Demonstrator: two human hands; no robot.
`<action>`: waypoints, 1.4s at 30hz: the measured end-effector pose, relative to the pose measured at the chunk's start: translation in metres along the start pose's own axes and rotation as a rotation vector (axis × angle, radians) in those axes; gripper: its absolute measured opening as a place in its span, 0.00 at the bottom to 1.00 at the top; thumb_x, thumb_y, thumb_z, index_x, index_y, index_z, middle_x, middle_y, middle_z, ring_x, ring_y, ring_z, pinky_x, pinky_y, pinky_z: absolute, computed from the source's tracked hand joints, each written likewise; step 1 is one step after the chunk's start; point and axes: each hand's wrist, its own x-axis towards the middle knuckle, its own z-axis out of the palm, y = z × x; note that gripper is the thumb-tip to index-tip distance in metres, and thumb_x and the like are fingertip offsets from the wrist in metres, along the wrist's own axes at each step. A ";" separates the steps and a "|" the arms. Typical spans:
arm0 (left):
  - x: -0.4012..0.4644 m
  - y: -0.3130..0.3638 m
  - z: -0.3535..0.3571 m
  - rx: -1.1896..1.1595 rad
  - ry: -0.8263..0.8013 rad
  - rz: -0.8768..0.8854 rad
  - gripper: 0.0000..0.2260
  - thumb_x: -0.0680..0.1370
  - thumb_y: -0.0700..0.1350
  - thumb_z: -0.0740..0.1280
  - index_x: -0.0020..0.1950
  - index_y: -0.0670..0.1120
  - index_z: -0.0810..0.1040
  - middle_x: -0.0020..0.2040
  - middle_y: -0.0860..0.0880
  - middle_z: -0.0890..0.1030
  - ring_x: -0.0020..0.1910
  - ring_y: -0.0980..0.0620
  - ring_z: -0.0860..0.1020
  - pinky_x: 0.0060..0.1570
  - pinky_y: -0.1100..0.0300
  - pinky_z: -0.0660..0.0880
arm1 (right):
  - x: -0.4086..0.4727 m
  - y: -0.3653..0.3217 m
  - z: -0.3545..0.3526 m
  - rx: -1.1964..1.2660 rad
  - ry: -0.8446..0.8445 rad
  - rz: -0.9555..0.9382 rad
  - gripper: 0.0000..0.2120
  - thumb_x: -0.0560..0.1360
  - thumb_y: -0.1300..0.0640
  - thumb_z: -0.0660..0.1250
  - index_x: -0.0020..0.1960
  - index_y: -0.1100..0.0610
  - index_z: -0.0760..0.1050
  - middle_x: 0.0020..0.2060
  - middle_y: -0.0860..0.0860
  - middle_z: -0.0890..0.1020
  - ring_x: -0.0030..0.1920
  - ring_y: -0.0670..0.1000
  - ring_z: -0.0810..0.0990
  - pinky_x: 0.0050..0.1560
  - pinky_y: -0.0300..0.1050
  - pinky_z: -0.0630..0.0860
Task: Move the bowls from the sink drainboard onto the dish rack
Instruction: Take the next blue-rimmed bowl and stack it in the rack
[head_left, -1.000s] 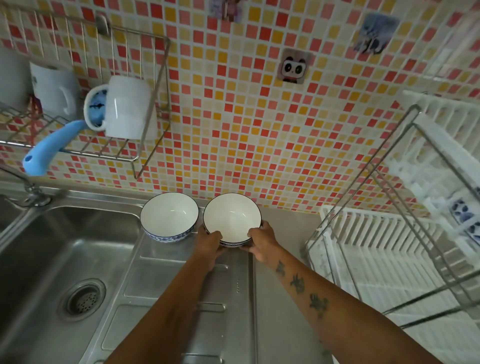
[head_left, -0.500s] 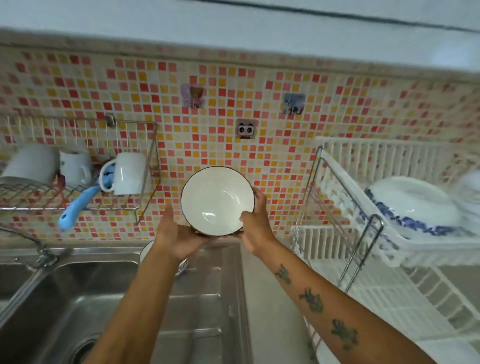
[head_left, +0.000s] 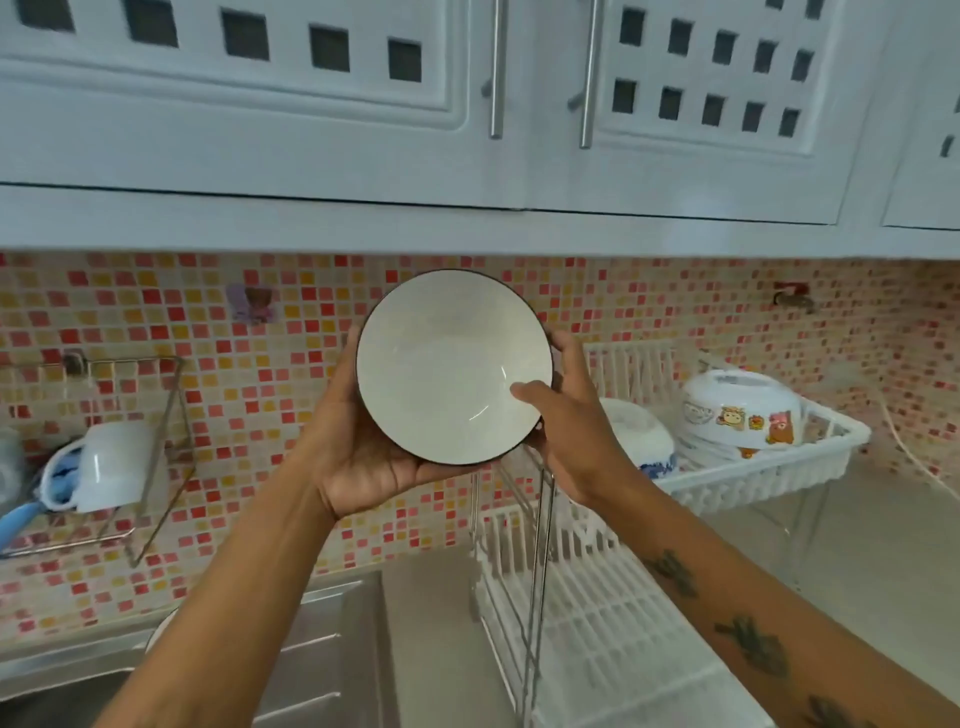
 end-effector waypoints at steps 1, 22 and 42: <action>0.007 0.000 0.008 0.024 -0.015 -0.010 0.34 0.72 0.72 0.59 0.66 0.49 0.78 0.64 0.38 0.79 0.63 0.31 0.76 0.58 0.28 0.70 | 0.001 -0.007 -0.012 -0.005 0.007 0.007 0.17 0.78 0.62 0.61 0.59 0.41 0.67 0.60 0.49 0.77 0.58 0.54 0.77 0.47 0.49 0.79; 0.122 -0.073 0.112 1.378 0.253 0.680 0.42 0.55 0.65 0.79 0.65 0.55 0.68 0.62 0.53 0.73 0.57 0.55 0.73 0.56 0.62 0.73 | 0.049 -0.030 -0.163 -0.286 0.157 0.289 0.23 0.75 0.35 0.59 0.56 0.51 0.79 0.53 0.54 0.84 0.52 0.54 0.83 0.54 0.50 0.78; 0.160 -0.090 0.087 1.554 0.283 0.447 0.55 0.56 0.61 0.81 0.76 0.47 0.59 0.69 0.49 0.67 0.67 0.50 0.70 0.64 0.55 0.72 | 0.072 0.035 -0.179 -0.298 0.116 0.519 0.24 0.67 0.36 0.65 0.54 0.51 0.79 0.48 0.54 0.86 0.52 0.57 0.83 0.60 0.55 0.76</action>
